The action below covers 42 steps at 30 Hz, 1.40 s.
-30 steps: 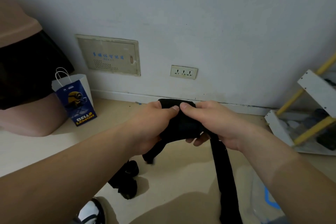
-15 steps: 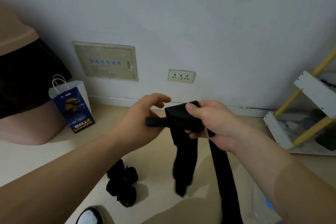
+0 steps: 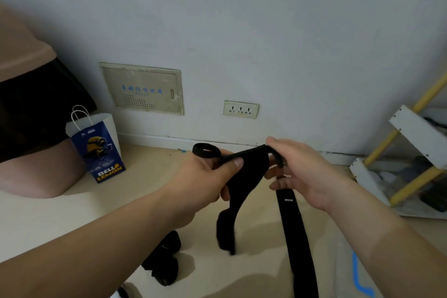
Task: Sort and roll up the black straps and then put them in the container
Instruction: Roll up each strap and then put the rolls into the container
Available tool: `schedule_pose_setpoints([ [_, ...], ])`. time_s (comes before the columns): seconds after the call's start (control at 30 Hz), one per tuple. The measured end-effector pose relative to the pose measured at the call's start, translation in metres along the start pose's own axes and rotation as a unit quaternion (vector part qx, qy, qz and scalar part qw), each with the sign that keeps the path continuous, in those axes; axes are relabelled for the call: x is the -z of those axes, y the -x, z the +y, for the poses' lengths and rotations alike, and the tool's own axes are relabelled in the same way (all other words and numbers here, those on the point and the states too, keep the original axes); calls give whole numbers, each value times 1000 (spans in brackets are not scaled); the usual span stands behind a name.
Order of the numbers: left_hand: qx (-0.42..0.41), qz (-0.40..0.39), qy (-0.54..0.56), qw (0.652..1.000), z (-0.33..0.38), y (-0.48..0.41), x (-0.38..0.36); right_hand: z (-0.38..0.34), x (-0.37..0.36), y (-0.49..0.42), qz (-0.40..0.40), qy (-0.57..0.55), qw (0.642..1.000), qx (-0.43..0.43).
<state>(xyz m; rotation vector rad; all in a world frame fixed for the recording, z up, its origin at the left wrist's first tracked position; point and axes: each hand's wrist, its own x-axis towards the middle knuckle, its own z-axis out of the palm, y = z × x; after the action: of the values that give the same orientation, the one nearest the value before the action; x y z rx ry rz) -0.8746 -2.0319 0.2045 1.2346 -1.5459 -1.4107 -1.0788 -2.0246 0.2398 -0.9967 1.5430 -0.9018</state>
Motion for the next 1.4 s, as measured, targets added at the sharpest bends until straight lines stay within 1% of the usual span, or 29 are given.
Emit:
schedule_pose_setpoints([
  [0.1, 36, -5, 39, 999, 1, 0, 0, 4, -1, -1, -41, -25, 998, 30],
  [0.2, 77, 10, 85, 993, 4, 1, 0, 2, -2, 1, -68, -81, 993, 50],
  [0.3, 124, 22, 152, 980, 8, -2, 3, 0, -5, 4, -101, -143, 983, 58],
  [0.4, 140, 33, 186, 972, 10, -4, 7, 1, -8, 5, -135, -159, 974, 85],
  [0.57, 117, 42, 173, 977, 11, 2, 4, 10, -15, 1, -110, -157, 973, 129],
  [0.63, 99, 36, 149, 983, 12, 3, 2, 12, -17, 0, -98, -159, 972, 141],
  [0.73, 56, 59, 47, 996, 11, 4, 1, 16, -19, -3, -72, -130, 977, 151],
  [0.87, 20, 58, -74, 995, 11, 8, -3, 23, -23, -8, -28, -94, 986, 135],
  [0.93, 13, 39, -68, 997, 11, 7, -2, 24, -24, -9, -17, -102, 987, 124],
  [1.07, 22, 9, -11, 1000, 21, 14, 1, 25, -23, -9, -25, -134, 987, 89],
  [1.3, 72, 22, 43, 996, 26, 13, -3, 24, -29, -6, -19, -163, 983, 82],
  [1.4, 63, 20, 60, 996, 23, 12, -4, 23, -31, -5, -22, -175, 981, 84],
])
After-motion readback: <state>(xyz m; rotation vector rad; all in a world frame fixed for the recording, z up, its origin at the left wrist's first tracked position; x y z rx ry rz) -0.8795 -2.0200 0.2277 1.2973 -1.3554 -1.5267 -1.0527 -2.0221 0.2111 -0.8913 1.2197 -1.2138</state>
